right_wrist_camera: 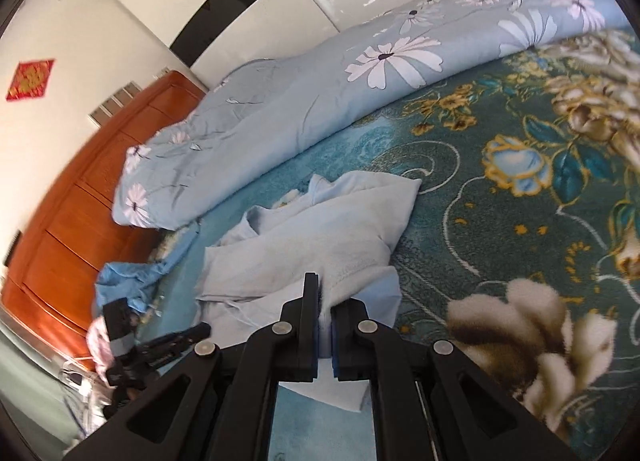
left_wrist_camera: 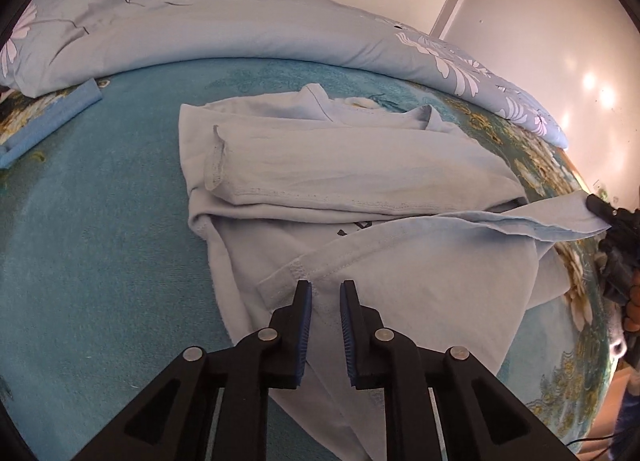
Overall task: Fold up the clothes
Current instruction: 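Lift the hem with both grippers and fold it over toward the collar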
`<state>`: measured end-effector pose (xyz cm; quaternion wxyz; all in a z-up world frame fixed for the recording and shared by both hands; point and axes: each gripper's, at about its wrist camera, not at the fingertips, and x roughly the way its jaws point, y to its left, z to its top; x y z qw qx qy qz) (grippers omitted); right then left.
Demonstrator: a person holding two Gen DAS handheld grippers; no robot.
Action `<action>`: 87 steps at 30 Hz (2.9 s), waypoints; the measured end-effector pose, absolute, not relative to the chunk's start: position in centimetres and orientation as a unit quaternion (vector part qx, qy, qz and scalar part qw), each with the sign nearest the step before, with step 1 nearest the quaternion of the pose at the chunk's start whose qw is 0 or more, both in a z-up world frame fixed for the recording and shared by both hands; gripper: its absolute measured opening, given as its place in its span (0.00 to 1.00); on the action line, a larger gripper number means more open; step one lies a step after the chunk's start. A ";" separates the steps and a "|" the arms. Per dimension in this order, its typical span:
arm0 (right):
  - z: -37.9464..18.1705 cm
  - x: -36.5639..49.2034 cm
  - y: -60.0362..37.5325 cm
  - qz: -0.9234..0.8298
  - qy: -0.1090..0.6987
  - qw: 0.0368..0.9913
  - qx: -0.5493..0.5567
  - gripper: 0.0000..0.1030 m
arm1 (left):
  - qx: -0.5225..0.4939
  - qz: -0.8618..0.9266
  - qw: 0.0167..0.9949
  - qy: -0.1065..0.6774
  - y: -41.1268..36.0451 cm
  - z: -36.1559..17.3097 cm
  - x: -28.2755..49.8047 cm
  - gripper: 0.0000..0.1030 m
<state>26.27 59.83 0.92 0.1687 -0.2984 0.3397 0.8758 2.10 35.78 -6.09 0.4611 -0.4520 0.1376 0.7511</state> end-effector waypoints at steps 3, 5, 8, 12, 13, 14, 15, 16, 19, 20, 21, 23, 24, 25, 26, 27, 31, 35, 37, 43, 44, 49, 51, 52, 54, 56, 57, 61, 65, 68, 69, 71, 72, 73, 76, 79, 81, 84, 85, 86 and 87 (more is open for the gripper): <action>2.4 26.0 57.5 0.891 0.274 0.182 -0.313 0.04 | -0.437 0.761 0.451 0.164 36.1 -5.9 3.1 0.15; 3.1 26.0 56.3 0.898 0.251 0.179 -0.314 0.04 | -0.431 0.767 0.443 0.172 36.2 -5.7 3.4 0.15; 3.8 25.7 54.7 0.905 0.215 0.182 -0.318 0.04 | -0.426 0.774 0.435 0.176 36.2 -5.5 3.9 0.12; 4.2 25.3 53.0 0.913 0.185 0.173 -0.320 0.04 | -0.421 0.780 0.429 0.175 36.0 -5.1 4.5 0.09; 4.3 25.2 52.6 0.914 0.180 0.171 -0.322 0.04 | -0.420 0.782 0.427 0.175 36.0 -5.0 4.6 0.09; 4.4 25.1 52.4 0.914 0.176 0.170 -0.323 0.04 | -0.419 0.783 0.425 0.175 35.9 -4.9 4.7 0.08; 4.5 25.0 52.1 0.915 0.171 0.170 -0.324 0.04 | -0.417 0.784 0.424 0.177 35.8 -4.7 4.9 0.06; 4.5 24.9 51.9 0.916 0.168 0.168 -0.324 0.05 | -0.415 0.785 0.423 0.179 35.8 -4.6 5.1 0.06; 4.6 24.7 51.4 0.917 0.160 0.163 -0.328 0.05 | -0.412 0.787 0.422 0.181 35.6 -4.2 5.5 0.06; 4.7 24.7 51.1 0.917 0.152 0.165 -0.329 0.05 | -0.411 0.787 0.423 0.180 35.5 -4.1 5.6 0.05; 4.8 24.7 50.8 0.918 0.147 0.165 -0.330 0.05 | -0.411 0.787 0.424 0.179 35.5 -4.0 5.7 0.05; 4.9 24.7 50.3 0.919 0.142 0.161 -0.330 0.05 | -0.410 0.787 0.425 0.177 35.4 -3.9 5.8 0.05; 5.0 24.7 50.1 0.920 0.139 0.159 -0.330 0.05 | -0.411 0.787 0.426 0.176 35.3 -3.8 5.8 0.05; 5.1 24.6 49.8 0.921 0.136 0.157 -0.331 0.05 | -0.411 0.786 0.427 0.174 35.3 -3.8 5.9 0.05; 5.1 24.6 49.6 0.921 0.132 0.156 -0.332 0.05 | -0.411 0.786 0.428 0.171 35.2 -3.7 5.9 0.05; 5.2 24.5 49.5 0.921 0.130 0.155 -0.333 0.05 | -0.410 0.788 0.429 0.166 35.1 -3.6 5.9 0.04; 5.3 24.4 49.4 0.922 0.130 0.148 -0.334 0.05 | -0.406 0.792 0.434 0.138 34.4 -2.8 5.6 0.00; 5.9 24.6 50.6 0.923 0.150 0.150 -0.320 0.05 | -0.391 0.800 0.442 0.113 33.5 -1.1 4.8 0.00; 6.1 24.7 51.4 0.923 0.161 0.154 -0.314 0.05 | -0.383 0.804 0.443 0.101 32.9 -0.3 4.2 0.00; 4.9 24.8 53.5 0.912 0.197 0.164 -0.320 0.05 | -0.426 0.767 0.471 0.090 32.8 -2.2 3.5 0.01; 4.6 24.9 53.6 0.910 0.201 0.165 -0.323 0.05 | -0.433 0.764 0.469 0.091 33.0 -2.9 3.6 0.01; 3.7 25.4 53.8 0.904 0.202 0.172 -0.335 0.05 | -0.482 0.744 0.454 0.086 33.3 -6.0 3.8 0.03; 3.6 25.7 53.9 0.903 0.201 0.174 -0.337 0.05 | -0.492 0.737 0.456 0.075 33.0 -6.1 4.0 0.10; 3.5 25.9 53.9 0.903 0.200 0.174 -0.339 0.05 | -0.499 0.731 0.460 0.067 32.8 -6.1 4.1 0.14; 3.3 26.1 53.7 0.902 0.200 0.173 -0.343 0.05 | -0.508 0.722 0.467 0.052 32.5 -6.1 4.3 0.32; 3.1 26.3 53.6 0.901 0.202 0.170 -0.345 0.05 | -0.511 0.719 0.470 0.045 32.3 -6.2 4.6 0.36; 2.9 26.4 53.5 0.900 0.203 0.169 -0.346 0.05 | -0.511 0.720 0.468 0.049 32.3 -6.4 4.8 0.37; 2.8 26.7 53.4 0.899 0.208 0.168 -0.347 0.05 | -0.500 0.738 0.448 0.069 32.2 -6.0 5.1 0.38; 2.7 26.7 53.5 0.896 0.211 0.171 -0.351 0.05 | -0.520 0.727 0.446 0.042 32.6 -6.7 3.9 0.39; 2.8 26.8 53.7 0.897 0.218 0.166 -0.346 0.05 | -0.503 0.737 0.450 0.033 32.2 -5.9 4.1 0.02; 2.9 26.9 53.7 0.898 0.221 0.162 -0.344 0.05 | -0.493 0.743 0.452 0.034 32.0 -5.5 4.4 0.02; 3.2 26.9 54.0 0.900 0.231 0.150 -0.337 0.05 | -0.473 0.751 0.459 0.036 31.6 -4.6 4.9 0.01; 3.4 26.9 54.2 0.901 0.237 0.145 -0.332 0.05 | -0.462 0.756 0.463 0.034 31.4 -4.1 5.0 0.01; 3.6 26.9 54.4 0.903 0.243 0.140 -0.326 0.05 | -0.451 0.760 0.466 0.033 31.2 -3.5 5.1 0.01; 4.4 26.4 55.3 0.906 0.255 0.133 -0.310 0.05 | -0.408 0.783 0.469 0.037 31.2 -1.0 4.3 0.01; 5.4 25.0 56.5 0.909 0.256 0.137 -0.298 0.05 | -0.383 0.797 0.466 0.041 32.1 1.0 2.5 0.01; 5.9 23.9 57.6 0.910 0.257 0.142 -0.295 0.05 | -0.371 0.806 0.459 0.050 32.9 1.8 1.0 0.01; 6.3 22.2 59.8 0.905 0.270 0.150 -0.292 0.05 | -0.339 0.828 0.438 0.085 34.7 2.9 -1.4 0.01; 6.4 21.5 60.7 0.903 0.276 0.152 -0.291 0.05 | -0.326 0.835 0.432 0.094 35.4 3.5 -2.3 0.01; 6.4 20.7 61.5 0.901 0.280 0.154 -0.292 0.05 | -0.319 0.840 0.426 0.104 36.2 3.7 -3.3 0.01; 6.3 19.6 62.3 0.899 0.281 0.158 -0.296 0.05 | -0.313 0.845 0.419 0.115 37.2 3.7 -4.4 0.01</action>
